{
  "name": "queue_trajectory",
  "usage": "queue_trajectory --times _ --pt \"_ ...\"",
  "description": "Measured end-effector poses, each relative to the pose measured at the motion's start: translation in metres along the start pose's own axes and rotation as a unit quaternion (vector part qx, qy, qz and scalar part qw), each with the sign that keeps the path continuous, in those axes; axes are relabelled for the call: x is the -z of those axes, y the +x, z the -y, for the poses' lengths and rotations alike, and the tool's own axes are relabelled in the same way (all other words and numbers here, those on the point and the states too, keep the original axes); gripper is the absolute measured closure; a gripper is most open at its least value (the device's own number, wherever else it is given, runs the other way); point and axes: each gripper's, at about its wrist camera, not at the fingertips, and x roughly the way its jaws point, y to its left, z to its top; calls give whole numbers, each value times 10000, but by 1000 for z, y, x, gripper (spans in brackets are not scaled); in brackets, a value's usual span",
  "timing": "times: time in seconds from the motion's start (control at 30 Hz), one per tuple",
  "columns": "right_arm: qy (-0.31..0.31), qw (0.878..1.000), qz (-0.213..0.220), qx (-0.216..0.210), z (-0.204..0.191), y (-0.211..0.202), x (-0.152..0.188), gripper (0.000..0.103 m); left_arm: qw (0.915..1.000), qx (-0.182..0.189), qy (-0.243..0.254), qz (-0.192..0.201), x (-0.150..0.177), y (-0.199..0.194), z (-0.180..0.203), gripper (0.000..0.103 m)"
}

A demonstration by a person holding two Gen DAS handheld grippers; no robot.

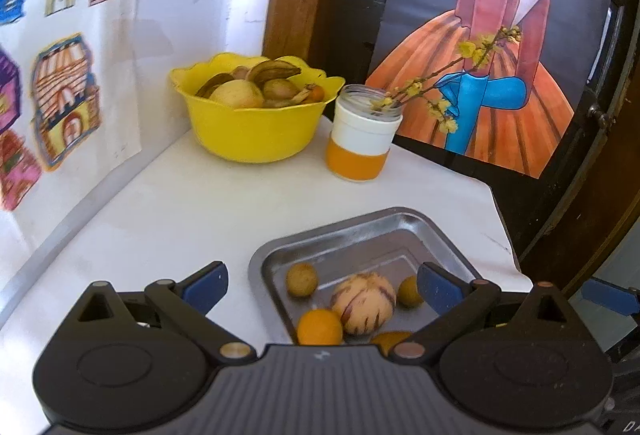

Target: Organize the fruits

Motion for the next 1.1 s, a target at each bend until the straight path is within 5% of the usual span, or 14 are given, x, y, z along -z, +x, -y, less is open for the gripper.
queue_trajectory --times 1.1 --pt "29 9987 509 52 -64 -107 55 1 9951 -597 -397 675 91 -132 -49 1"
